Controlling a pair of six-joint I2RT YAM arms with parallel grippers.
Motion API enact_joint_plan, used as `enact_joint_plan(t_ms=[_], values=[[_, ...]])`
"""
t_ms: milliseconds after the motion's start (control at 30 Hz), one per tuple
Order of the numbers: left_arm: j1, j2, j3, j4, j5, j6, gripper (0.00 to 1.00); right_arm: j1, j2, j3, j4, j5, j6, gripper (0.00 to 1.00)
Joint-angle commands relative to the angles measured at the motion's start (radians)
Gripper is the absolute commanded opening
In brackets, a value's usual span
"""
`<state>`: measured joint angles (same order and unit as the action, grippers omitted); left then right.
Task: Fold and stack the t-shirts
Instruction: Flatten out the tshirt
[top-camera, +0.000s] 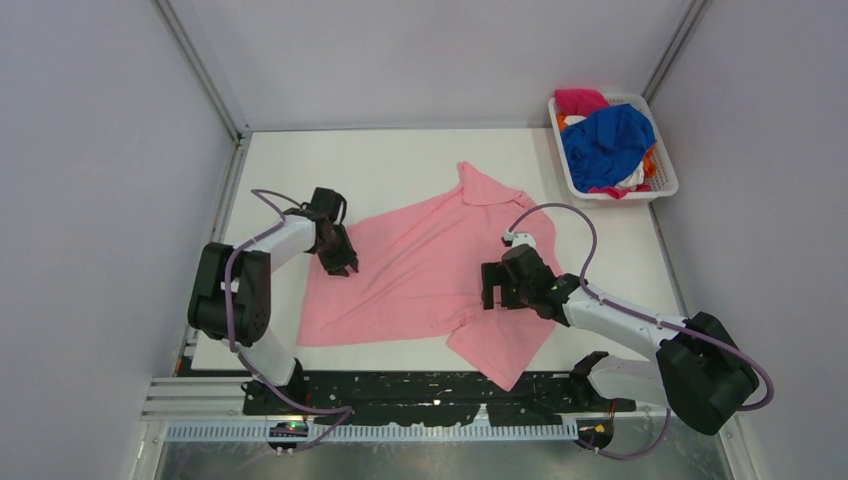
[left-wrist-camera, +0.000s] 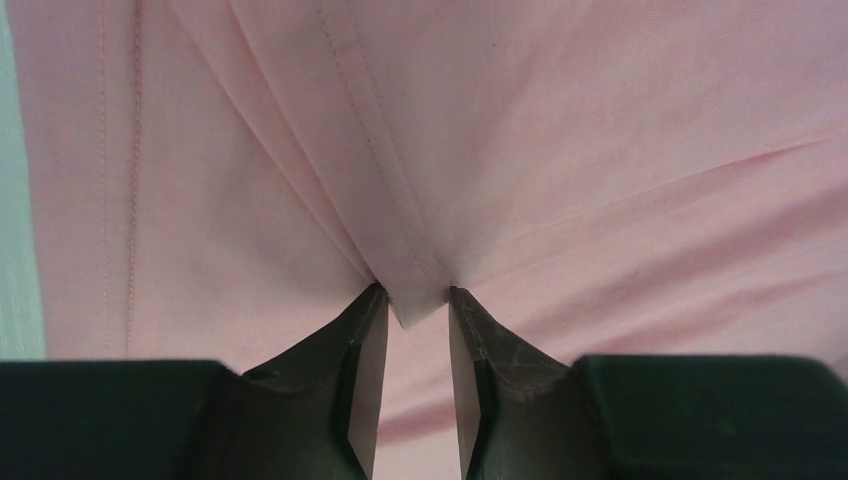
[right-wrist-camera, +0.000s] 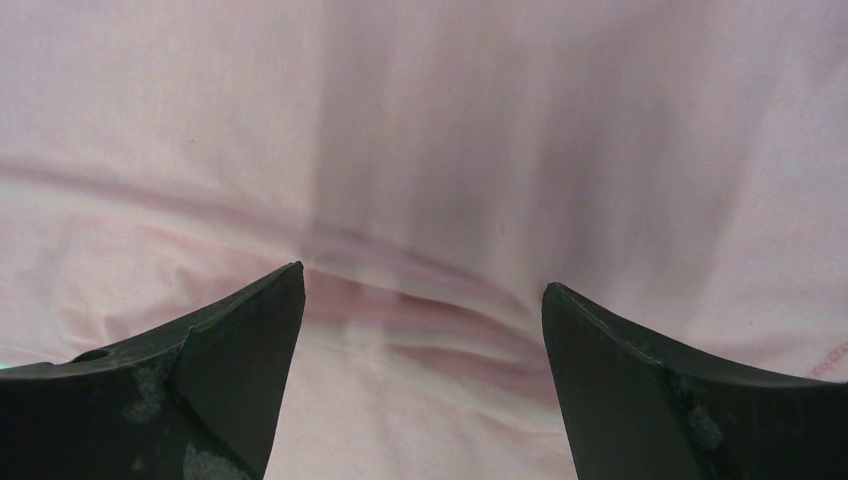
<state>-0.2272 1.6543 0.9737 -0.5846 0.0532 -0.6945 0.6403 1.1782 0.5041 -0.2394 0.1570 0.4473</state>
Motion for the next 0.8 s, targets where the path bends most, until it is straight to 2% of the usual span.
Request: enact_joint_plan(t_ms=[0, 167, 267, 567, 767], values=[[-0.003, 0.016, 0.042, 0.004, -0.014, 0.011, 0.28, -0.002, -0.022, -0.006, 0.023, 0.030, -0.002, 0.96], [-0.004, -0.001, 0.037, 0.011, -0.003, 0.005, 0.16, -0.005, -0.026, -0.010, 0.021, 0.039, -0.004, 0.95], [-0.003, -0.020, 0.036, 0.009, -0.001, 0.004, 0.01, -0.005, -0.022, -0.011, 0.019, 0.044, -0.004, 0.95], [-0.003, -0.053, 0.058, 0.040, 0.020, 0.018, 0.00, -0.007, -0.026, -0.009, 0.007, 0.062, -0.011, 0.95], [0.008, -0.002, 0.197, -0.001, -0.004, 0.019, 0.00, -0.012, -0.027, -0.011, 0.007, 0.068, -0.014, 0.95]])
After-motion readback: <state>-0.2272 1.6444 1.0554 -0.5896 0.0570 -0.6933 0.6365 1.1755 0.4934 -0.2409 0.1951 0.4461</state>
